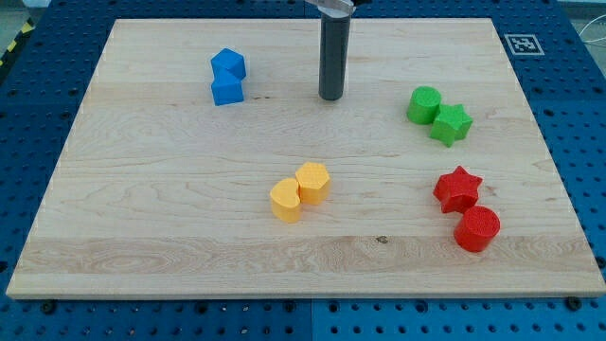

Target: Push red star to the center

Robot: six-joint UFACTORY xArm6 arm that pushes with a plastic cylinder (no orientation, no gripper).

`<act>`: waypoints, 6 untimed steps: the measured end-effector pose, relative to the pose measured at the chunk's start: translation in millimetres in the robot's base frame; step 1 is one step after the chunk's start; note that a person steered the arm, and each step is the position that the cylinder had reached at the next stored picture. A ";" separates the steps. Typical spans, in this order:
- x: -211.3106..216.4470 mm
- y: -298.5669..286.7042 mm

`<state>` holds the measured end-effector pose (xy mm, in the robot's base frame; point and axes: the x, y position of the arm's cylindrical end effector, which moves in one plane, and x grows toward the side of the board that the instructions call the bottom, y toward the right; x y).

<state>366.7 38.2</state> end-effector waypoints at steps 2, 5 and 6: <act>54.6 17.5; 89.1 38.6; 96.7 41.1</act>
<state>463.4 79.3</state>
